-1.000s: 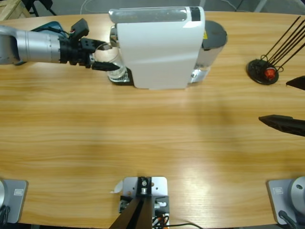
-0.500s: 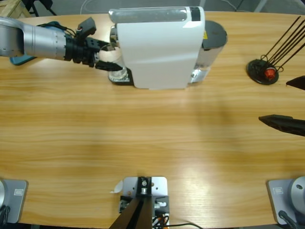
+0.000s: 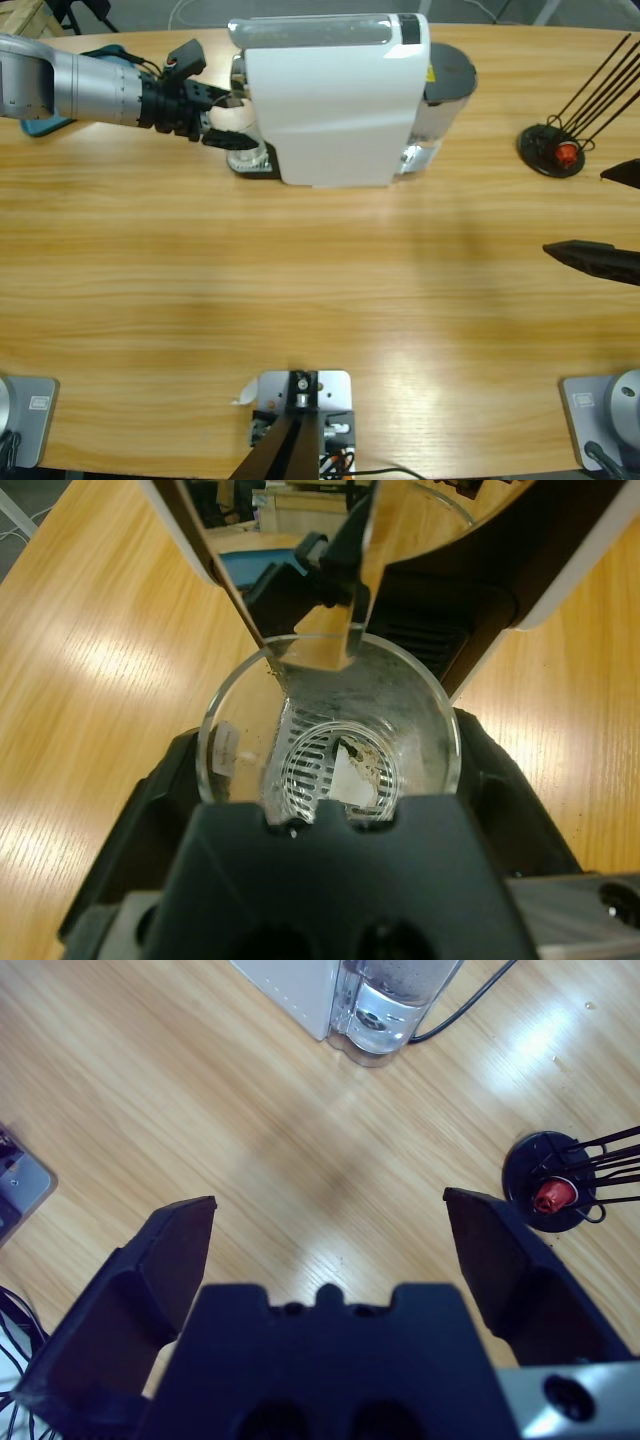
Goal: Pour coffee
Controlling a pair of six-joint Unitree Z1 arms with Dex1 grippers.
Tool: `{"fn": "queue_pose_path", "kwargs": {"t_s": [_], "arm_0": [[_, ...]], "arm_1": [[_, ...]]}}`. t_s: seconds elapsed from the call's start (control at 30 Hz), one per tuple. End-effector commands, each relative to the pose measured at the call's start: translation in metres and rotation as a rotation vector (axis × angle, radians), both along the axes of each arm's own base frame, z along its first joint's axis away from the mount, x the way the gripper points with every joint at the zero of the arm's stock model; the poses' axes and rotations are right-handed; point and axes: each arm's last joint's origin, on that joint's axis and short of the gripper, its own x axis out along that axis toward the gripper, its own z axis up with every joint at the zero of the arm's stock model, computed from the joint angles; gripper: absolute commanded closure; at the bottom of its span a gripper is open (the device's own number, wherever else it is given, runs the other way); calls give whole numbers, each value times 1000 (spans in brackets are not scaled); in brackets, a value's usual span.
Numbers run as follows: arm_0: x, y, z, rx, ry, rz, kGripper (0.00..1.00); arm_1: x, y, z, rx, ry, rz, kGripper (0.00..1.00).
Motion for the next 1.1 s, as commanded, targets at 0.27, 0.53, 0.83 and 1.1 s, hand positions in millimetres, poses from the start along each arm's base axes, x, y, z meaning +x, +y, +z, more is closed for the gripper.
{"fn": "queue_pose_path", "kwargs": {"t_s": [0.27,0.53,0.83,1.1], "arm_0": [[-11,12,-8,-4,53,-18,32],[-21,42,23,-41,-6,53,32],[-99,80,56,-107,133,323,32],[-152,96,86,18,207,420,32]], "arm_1": [[-1,-3,-4,-10,0,-8,0],[-4,-7,-1,2,-4,-12,0],[44,34,48,-40,82,-84,0],[143,84,103,-13,23,-238,56]]}}
